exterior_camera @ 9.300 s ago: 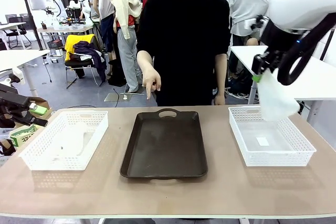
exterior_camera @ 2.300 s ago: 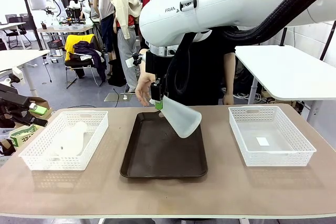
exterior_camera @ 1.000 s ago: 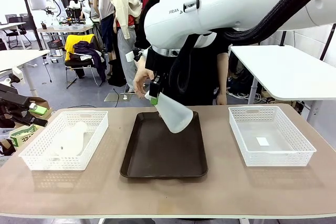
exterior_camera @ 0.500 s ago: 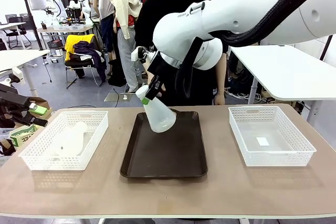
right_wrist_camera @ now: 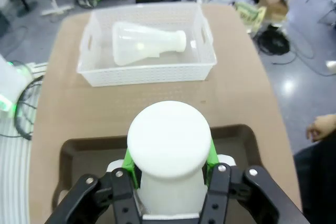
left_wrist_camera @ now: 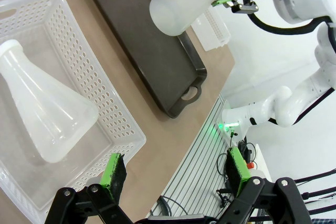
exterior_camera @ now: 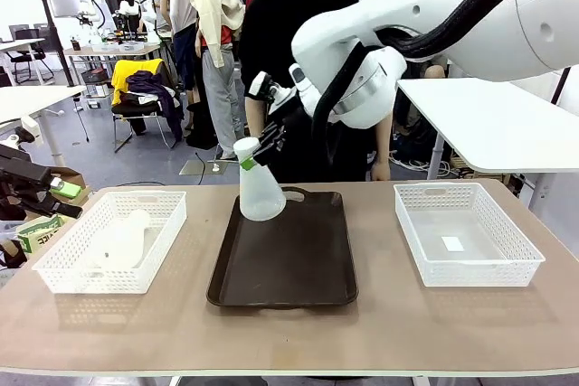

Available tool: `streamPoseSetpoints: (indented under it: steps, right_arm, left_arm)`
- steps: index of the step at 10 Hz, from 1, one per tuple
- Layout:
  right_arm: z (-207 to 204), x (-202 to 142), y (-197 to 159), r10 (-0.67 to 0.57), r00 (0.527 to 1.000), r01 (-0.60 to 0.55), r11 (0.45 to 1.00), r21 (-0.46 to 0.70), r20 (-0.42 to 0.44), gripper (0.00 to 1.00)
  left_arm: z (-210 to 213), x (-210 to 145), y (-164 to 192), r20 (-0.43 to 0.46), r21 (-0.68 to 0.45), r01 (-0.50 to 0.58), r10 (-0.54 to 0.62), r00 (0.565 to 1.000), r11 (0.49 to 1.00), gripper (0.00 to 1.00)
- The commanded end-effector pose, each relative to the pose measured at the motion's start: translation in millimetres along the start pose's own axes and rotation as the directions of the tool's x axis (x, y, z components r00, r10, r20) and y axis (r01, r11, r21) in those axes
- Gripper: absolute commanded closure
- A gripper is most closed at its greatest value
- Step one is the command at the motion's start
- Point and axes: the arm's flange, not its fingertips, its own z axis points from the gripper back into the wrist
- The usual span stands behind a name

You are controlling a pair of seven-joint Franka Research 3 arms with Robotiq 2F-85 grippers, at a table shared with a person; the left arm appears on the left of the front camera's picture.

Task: Prepare the laboratory tools.
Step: Place the picked Big flask upright in the Handle tray as instructed by the person.

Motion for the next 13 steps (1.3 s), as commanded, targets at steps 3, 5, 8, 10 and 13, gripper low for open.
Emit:
streamPoseSetpoints:
  steps: [3,5,8,10,13]
  right_arm:
    - [14,-51,4,-0.104,0.99,0.112,0.99,-0.086,0.091,1.0]
    - [17,-64,-3,-0.124,0.98,0.142,0.984,-0.111,0.155,1.0]
    - [0,-90,-13,-0.148,0.963,0.168,0.983,-0.077,0.224,1.0]
    - [-13,-102,-13,-0.155,0.967,0.174,0.982,-0.077,0.204,1.0]
    - [-21,-113,-13,-0.161,0.971,0.18,0.98,-0.091,0.179,1.0]
  left_arm:
    - [2,0,-1,0.001,-0.003,0.005,-0.005,1.0,1.0,0.0]
    - [2,0,-1,0.001,-0.003,0.005,-0.005,1.0,1.0,0.0]
    - [2,0,-1,0.001,-0.003,0.005,-0.005,1.0,1.0,0.0]
    - [2,0,-1,0.001,-0.003,0.005,-0.005,1.0,1.0,0.0]
    - [2,0,-1,0.001,-0.003,0.005,-0.005,1.0,1.0,0.0]
